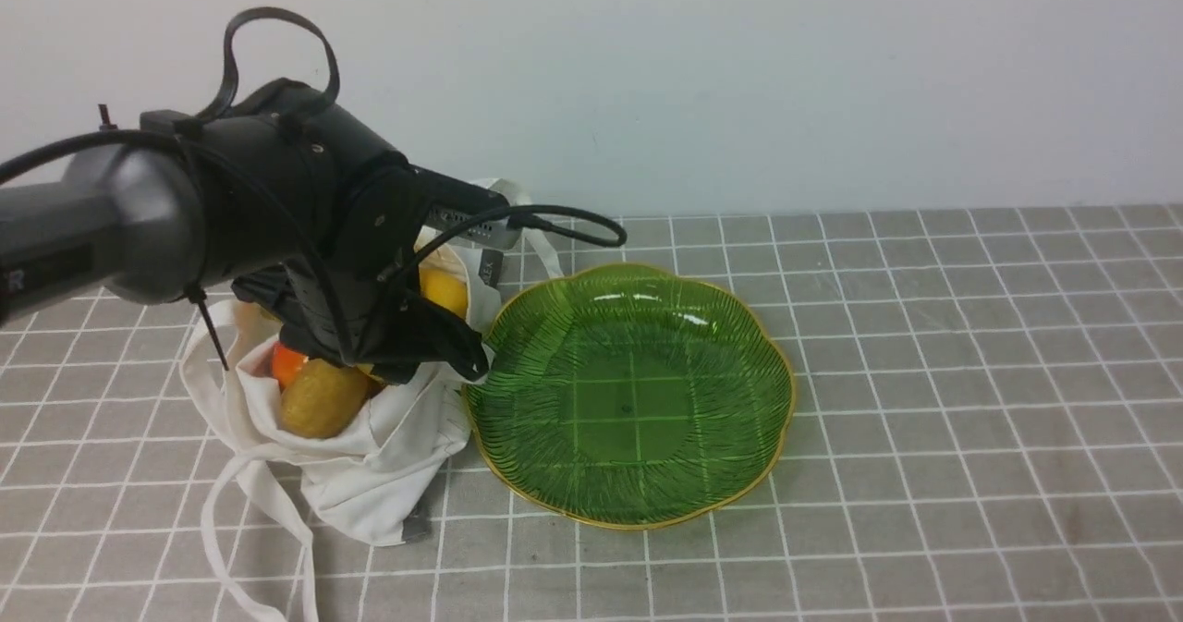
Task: Take the fruit out of the bag on the grey coffee tablecloth and place them on the plate.
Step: 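Reach into the white bag and grasp the banana with the left gripper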
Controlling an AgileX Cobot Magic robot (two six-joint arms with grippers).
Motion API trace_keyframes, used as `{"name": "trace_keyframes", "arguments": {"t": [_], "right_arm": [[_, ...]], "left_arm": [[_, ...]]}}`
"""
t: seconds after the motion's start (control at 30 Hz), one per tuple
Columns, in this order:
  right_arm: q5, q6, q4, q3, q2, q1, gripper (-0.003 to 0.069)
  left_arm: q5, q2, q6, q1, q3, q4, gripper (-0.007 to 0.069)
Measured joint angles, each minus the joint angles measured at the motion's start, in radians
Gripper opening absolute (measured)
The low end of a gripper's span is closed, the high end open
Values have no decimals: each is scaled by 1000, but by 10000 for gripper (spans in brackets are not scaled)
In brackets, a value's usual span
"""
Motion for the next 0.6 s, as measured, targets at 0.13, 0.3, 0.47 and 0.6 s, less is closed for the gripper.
{"name": "trace_keyframes", "arguments": {"t": [0.13,0.3,0.47,0.6], "right_arm": [[0,0,0,0,0,0,-14],[0,0,0,0,0,0,-14],[0,0,0,0,0,0,-14],[0,0,0,0,0,0,-14]], "left_arm": [[59,-45,-2,0,-22,2,290],[139,-103,2,0,-79,3,290],[168,-111,67,0,-124,-82,290],[161,-111,100,0,-130,-133,290]]}}
